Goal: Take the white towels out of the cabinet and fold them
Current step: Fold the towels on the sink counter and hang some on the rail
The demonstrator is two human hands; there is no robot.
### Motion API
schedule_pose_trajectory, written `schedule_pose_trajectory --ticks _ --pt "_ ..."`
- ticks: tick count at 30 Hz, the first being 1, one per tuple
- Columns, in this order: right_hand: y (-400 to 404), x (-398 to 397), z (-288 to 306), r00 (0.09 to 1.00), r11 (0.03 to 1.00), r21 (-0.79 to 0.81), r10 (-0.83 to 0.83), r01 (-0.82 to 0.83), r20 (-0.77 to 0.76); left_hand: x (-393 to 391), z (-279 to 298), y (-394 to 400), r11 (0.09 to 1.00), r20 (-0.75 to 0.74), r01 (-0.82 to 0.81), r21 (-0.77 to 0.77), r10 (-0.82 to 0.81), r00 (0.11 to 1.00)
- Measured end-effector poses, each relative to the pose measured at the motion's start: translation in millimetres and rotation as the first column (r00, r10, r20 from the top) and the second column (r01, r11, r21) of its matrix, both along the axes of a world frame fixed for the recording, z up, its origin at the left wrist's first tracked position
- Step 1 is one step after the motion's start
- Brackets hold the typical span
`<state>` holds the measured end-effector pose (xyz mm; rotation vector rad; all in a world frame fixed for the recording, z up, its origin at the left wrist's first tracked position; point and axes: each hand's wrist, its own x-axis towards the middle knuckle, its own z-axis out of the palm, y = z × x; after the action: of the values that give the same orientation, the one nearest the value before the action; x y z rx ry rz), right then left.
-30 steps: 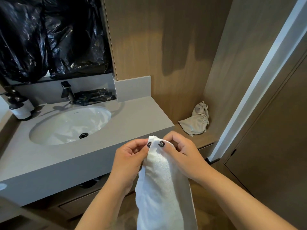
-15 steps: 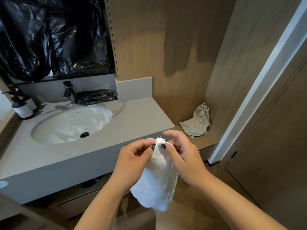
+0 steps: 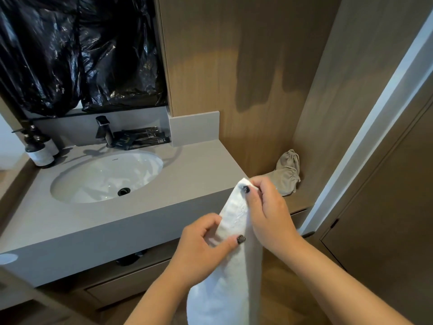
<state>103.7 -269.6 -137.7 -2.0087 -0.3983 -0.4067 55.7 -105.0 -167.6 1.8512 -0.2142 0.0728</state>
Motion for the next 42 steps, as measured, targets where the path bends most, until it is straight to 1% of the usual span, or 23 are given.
schedule_pose_trajectory --ticks 1,2,3,5,7,10,14,16,17,18,20,23,25,27,29,31,33,35,39,42 --pt "-1.7 4.9 3.8 0.999 1.0 0.004 -0.02 0.02 0.026 -0.6 -2.6 -0.5 0.996 -0.006 0.027 0.081 -0.027 1.0" --pt "-4.0 10.0 7.3 0.998 0.999 -0.001 -0.04 0.04 0.047 -0.6 -5.4 -0.6 0.99 -0.037 0.058 0.129 -0.053 0.998" --pt "-7.0 15.5 9.9 0.997 0.998 0.003 -0.057 0.057 0.045 0.1 -8.1 0.5 0.985 -0.089 0.089 0.146 -0.076 0.993" --pt "-13.6 25.8 13.7 0.996 0.995 0.055 -0.083 0.085 -0.035 3.8 -14.5 6.6 0.973 -0.175 0.122 0.194 -0.088 0.981" --pt "-21.3 34.7 11.9 0.986 0.986 0.112 -0.111 0.125 -0.121 9.8 -22.4 17.0 0.949 -0.194 0.103 0.299 -0.045 0.98" --pt "-34.7 45.3 5.2 0.973 0.964 0.169 -0.185 0.207 -0.135 19.1 -31.7 31.7 0.906 -0.121 0.021 0.423 0.034 0.992" --pt "-56.2 59.7 0.0 0.954 0.933 0.213 -0.26 0.288 -0.152 31.2 -39.3 50.6 0.78 0.024 -0.026 0.625 0.014 1.0" --pt "-71.9 68.4 1.7 0.942 0.913 0.24 -0.302 0.331 -0.149 35.6 -40.7 61.2 0.716 0.047 -0.046 0.696 0.019 0.999" --pt "-80.4 72.5 2.8 0.937 0.905 0.249 -0.32 0.346 -0.141 37.6 -40.4 65.9 0.707 0.051 -0.054 0.706 0.025 0.998" --pt "-88.6 76.4 3.6 0.934 0.901 0.251 -0.33 0.354 -0.134 40.0 -39.3 69.9 0.72 0.053 -0.062 0.691 0.035 0.998" --pt "-103.8 82.8 3.3 0.929 0.898 0.241 -0.346 0.368 -0.131 45.6 -33.3 75.5 0.796 0.035 -0.083 0.6 0.078 0.996" --pt "-120.3 88.4 -0.4 0.924 0.882 0.279 -0.353 0.38 -0.145 54.7 -20.4 79.3 0.933 -0.067 -0.133 0.333 0.164 0.984" --pt "-127.6 90.5 -5.1 0.925 0.876 0.301 -0.343 0.377 -0.161 60.8 -14.5 80.7 0.967 -0.104 -0.174 0.188 0.195 0.975" --pt "-133.0 92.9 -10.0 0.924 0.865 0.328 -0.336 0.379 -0.181 65.3 -9.7 80.5 0.978 -0.135 -0.196 0.071 0.204 0.97" --pt "-136.9 94.9 -12.7 0.915 0.829 0.394 -0.331 0.398 -0.229 67.5 -8.8 78.1 0.967 -0.185 -0.227 -0.118 0.203 0.962" --pt "-140.5 97.5 -14.9 0.901 0.782 0.46 -0.302 0.421 -0.311 70.4 -13.5 75.9 0.906 -0.241 -0.291 -0.306 0.222 0.945" --pt "-143.8 99.0 -19.0 0.89 0.766 0.477 -0.274 0.431 -0.365 73.7 -21.7 74.3 0.829 -0.29 -0.342 -0.443 0.229 0.929" --pt "-145.0 100.5 -26.2 0.887 0.776 0.468 -0.251 0.423 -0.386 75.6 -31.2 72.8 0.792 -0.322 -0.393 -0.468 0.262 0.91" --pt "-149.7 108.4 -45.8 0.857 0.799 0.405 -0.248 0.445 -0.452 73.5 -51.1 68.7 0.736 -0.35 -0.513 -0.441 0.386 0.854" --pt "-151.4 113.5 -62.9 0.855 0.848 0.33 -0.241 0.416 -0.458 75.2 -62.5 74.3 0.727 -0.358 -0.571 -0.381 0.454 0.816"
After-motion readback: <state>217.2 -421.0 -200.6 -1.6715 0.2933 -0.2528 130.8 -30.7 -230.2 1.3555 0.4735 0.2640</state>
